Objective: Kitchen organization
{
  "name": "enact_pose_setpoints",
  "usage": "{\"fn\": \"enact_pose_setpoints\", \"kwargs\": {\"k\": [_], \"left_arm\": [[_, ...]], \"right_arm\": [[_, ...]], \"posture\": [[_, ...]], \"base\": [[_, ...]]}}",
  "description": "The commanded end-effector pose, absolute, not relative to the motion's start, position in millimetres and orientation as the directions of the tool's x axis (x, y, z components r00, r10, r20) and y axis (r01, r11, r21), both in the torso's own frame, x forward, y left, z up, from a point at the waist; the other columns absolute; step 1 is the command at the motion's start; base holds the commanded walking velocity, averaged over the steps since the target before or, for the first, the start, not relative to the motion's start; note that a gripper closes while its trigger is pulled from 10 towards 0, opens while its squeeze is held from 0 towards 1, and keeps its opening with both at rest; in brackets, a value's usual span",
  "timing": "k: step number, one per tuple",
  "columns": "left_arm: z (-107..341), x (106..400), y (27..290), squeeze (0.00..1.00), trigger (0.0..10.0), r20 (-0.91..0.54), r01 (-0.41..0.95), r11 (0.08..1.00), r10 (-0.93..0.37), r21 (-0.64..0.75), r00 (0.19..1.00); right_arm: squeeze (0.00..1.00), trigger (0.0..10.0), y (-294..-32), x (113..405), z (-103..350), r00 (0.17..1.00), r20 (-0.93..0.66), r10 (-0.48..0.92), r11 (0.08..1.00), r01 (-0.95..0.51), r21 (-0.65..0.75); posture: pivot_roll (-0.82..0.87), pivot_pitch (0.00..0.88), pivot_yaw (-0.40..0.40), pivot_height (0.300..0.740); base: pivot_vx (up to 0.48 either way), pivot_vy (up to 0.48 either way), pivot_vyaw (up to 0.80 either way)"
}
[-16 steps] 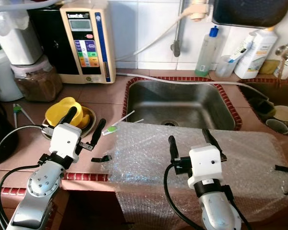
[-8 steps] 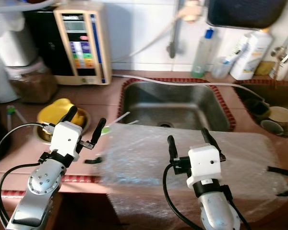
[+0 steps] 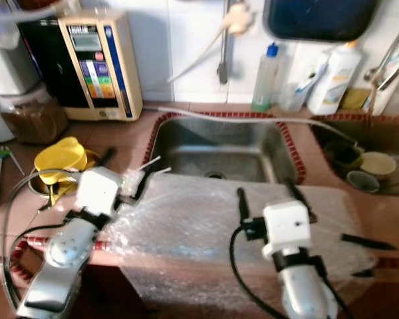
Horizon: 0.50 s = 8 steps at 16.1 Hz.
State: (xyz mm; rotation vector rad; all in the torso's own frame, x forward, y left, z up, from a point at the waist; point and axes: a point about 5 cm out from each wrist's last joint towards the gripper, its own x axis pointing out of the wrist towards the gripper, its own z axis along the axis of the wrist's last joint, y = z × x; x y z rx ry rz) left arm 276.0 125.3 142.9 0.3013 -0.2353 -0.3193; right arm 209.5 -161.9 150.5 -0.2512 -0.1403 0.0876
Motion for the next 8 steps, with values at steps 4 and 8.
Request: {"fn": "enact_pose_setpoints", "kwargs": {"k": [4,8], "left_arm": [[141,281,133,0.0,10.0,0.162,0.251,0.907,-0.32,0.339,0.934],[141,290,124,0.0,10.0,0.171,0.245,0.913,-0.311,0.325,0.935]], "right_arm": [[0.0,10.0,-156,211,154,0.982,0.145,0.118,0.967,-0.08,-0.242],[0.0,10.0,-154,212,155,0.981,0.149,0.127,0.967,-0.089,-0.24]], "posture": [[0.04,0.0,0.024,0.74],[0.03,0.0,0.026,0.74]], "base": [[0.0,-0.089,0.0],[0.0,0.0,0.0]]}}
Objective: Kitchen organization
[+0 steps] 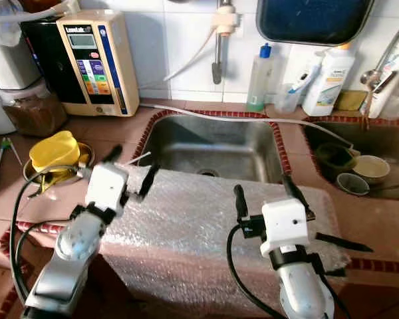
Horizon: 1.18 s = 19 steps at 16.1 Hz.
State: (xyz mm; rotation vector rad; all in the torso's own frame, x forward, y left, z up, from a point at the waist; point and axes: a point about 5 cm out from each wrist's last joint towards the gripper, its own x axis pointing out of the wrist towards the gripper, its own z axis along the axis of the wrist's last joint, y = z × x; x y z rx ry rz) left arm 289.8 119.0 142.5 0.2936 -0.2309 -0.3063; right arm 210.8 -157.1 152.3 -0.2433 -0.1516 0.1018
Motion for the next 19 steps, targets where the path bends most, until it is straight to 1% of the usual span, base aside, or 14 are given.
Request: {"fn": "enact_pose_setpoints", "kwargs": {"k": [1,5,8,10,13,15,17,19], "left_arm": [[140,294,120,0.0,10.0,0.172,0.251,0.915,-0.315,0.316,0.933],[133,302,108,0.0,10.0,0.156,0.292,0.901,-0.355,0.322,0.922],[136,317,84,0.0,10.0,0.157,0.351,0.891,-0.405,0.287,0.901],[144,331,64,0.0,10.0,0.166,0.387,0.879,-0.441,0.277,0.882],[147,342,50,0.0,10.0,0.163,0.403,0.873,-0.455,0.274,0.876],[144,348,43,0.0,10.0,0.136,0.405,0.875,-0.45,0.267,0.882],[134,355,36,0.0,10.0,0.044,0.408,0.862,-0.44,0.3,0.897],[130,361,33,0.0,10.0,0.001,0.388,0.872,-0.407,0.297,0.914]], "right_arm": [[0.0,10.0,-153,213,156,0.98,0.151,0.13,0.967,-0.092,-0.239],[0.0,10.0,-150,214,156,0.977,0.153,0.149,0.964,-0.109,-0.242],[0.0,10.0,-144,212,155,0.974,0.128,0.19,0.957,-0.154,-0.248],[0.0,10.0,-138,200,148,0.97,0.06,0.235,0.944,-0.213,-0.253],[0.0,10.0,-142,185,144,0.982,0.033,0.188,0.958,-0.176,-0.225],[0.0,10.0,-141,178,141,0.984,0.007,0.179,0.961,-0.173,-0.215],[0.0,10.0,-138,172,140,0.983,-0.017,0.18,0.961,-0.18,-0.209],[0.0,10.0,-137,166,139,0.984,-0.032,0.175,0.963,-0.177,-0.205]], "posture": [[0.03,0.0,0.027,0.74],[0.01,0.0,0.036,0.74],[-0.02,0.004,0.04,0.74],[-0.05,0.033,0.051,0.74],[-0.09,0.062,0.065,0.74],[-0.1,0.074,0.066,0.74],[-0.11,0.095,0.066,0.74],[-0.11,0.11,0.069,0.74]], "base": [[0.0,0.0,0.0],[0.0,0.0,0.0],[0.0,0.0,0.0],[0.0,0.0,0.0],[0.0,0.0,0.0],[0.0,0.0,0.0],[0.0,0.0,0.0],[0.0,0.0,0.0]]}}
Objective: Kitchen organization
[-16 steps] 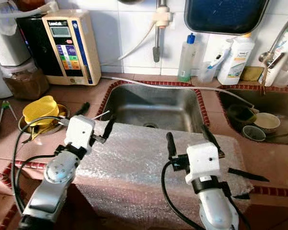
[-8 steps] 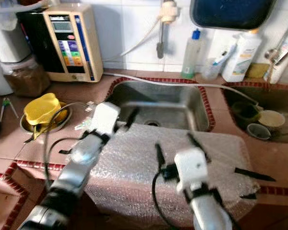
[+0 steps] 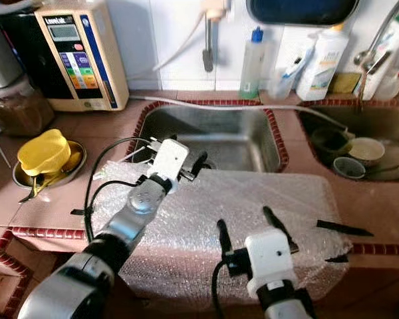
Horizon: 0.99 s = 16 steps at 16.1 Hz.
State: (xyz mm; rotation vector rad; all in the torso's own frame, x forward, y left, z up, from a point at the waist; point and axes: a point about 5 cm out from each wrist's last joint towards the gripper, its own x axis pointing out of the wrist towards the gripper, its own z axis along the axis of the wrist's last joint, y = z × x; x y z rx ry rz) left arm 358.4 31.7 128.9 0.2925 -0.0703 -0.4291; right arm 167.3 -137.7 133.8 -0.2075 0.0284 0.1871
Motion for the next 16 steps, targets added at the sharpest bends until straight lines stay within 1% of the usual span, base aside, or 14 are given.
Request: {"fn": "enact_pose_setpoints", "kwargs": {"k": [1,4,5,8,11,14,16], "left_arm": [[130,363,33,0.0,10.0,-0.01,0.375,0.876,-0.39,0.302,0.921],[131,372,37,0.0,10.0,-0.052,0.301,0.897,-0.301,0.324,0.952],[133,376,44,0.0,10.0,-0.067,0.25,0.913,-0.241,0.322,0.968],[137,384,56,0.0,10.0,-0.083,0.186,0.911,-0.168,0.367,0.982],[143,389,63,0.0,10.0,-0.08,0.198,0.89,-0.181,0.411,0.98],[136,388,70,0.0,10.0,-0.126,0.265,0.825,-0.233,0.5,0.964],[131,386,72,0.0,10.0,-0.17,0.31,0.807,-0.26,0.503,0.951]], "right_arm": [[0.0,10.0,-137,165,138,0.984,-0.035,0.173,0.963,-0.177,-0.203],[0.0,10.0,-132,166,138,0.984,-0.039,0.175,0.964,-0.179,-0.195],[0.0,10.0,-130,166,139,0.984,-0.038,0.176,0.965,-0.18,-0.191],[0.0,10.0,-129,167,139,0.985,-0.033,0.17,0.966,-0.174,-0.189],[0.0,10.0,-129,167,140,0.985,-0.033,0.17,0.966,-0.173,-0.192],[0.0,10.0,-131,171,141,0.985,-0.029,0.172,0.964,-0.174,-0.199],[0.0,10.0,-130,173,141,0.983,-0.027,0.179,0.963,-0.181,-0.201]], "posture": [[-0.11,0.112,0.07,0.74],[-0.11,0.12,0.077,0.74],[-0.11,0.122,0.079,0.74],[-0.11,0.123,0.083,0.74],[-0.11,0.12,0.082,0.74],[-0.09,0.113,0.072,0.74],[-0.09,0.112,0.067,0.74]], "base": [[0.0,0.0,0.0],[0.0,0.0,0.0],[0.0,0.0,0.0],[0.0,0.0,0.0],[0.0,0.0,0.0],[0.0,0.0,0.0],[0.0,0.0,0.0]]}}
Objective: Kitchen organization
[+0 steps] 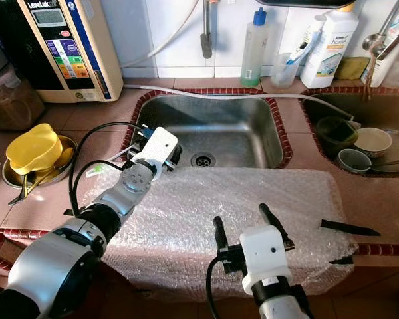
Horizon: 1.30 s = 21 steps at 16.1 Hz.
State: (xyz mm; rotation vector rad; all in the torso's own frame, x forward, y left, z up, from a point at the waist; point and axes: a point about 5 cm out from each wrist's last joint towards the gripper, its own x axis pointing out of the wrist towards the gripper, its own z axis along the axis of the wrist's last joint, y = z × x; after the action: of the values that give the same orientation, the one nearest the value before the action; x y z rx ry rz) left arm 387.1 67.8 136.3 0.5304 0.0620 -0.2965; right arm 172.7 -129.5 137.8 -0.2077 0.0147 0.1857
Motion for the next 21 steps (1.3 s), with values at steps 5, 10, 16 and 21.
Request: {"fn": "enact_pose_setpoints", "kwargs": {"k": [5,10,16,21], "left_arm": [[120,383,73,0.0,10.0,-0.26,0.386,0.754,-0.288,0.532,0.922],[114,383,84,0.0,10.0,-0.32,0.394,0.736,-0.249,0.55,0.914],[132,394,98,0.0,10.0,-0.27,0.248,0.851,-0.131,0.464,0.954],[132,395,105,0.0,10.0,-0.28,0.208,0.864,-0.081,0.459,0.956]], "right_arm": [[0.0,10.0,-126,175,145,0.974,-0.015,0.227,0.96,-0.226,-0.166],[0.0,10.0,-129,178,148,0.976,-0.001,0.216,0.96,-0.212,-0.182],[0.0,10.0,-130,181,148,0.978,0.009,0.21,0.961,-0.205,-0.185],[0.0,10.0,-131,183,150,0.979,0.018,0.205,0.962,-0.198,-0.189]], "posture": [[-0.09,0.107,0.067,0.74],[-0.09,0.096,0.07,0.74],[-0.08,0.086,0.073,0.74],[-0.08,0.084,0.071,0.74]], "base": [[0.0,0.0,0.0],[0.0,0.0,0.0],[0.0,0.0,0.0],[0.0,0.0,0.0]]}}
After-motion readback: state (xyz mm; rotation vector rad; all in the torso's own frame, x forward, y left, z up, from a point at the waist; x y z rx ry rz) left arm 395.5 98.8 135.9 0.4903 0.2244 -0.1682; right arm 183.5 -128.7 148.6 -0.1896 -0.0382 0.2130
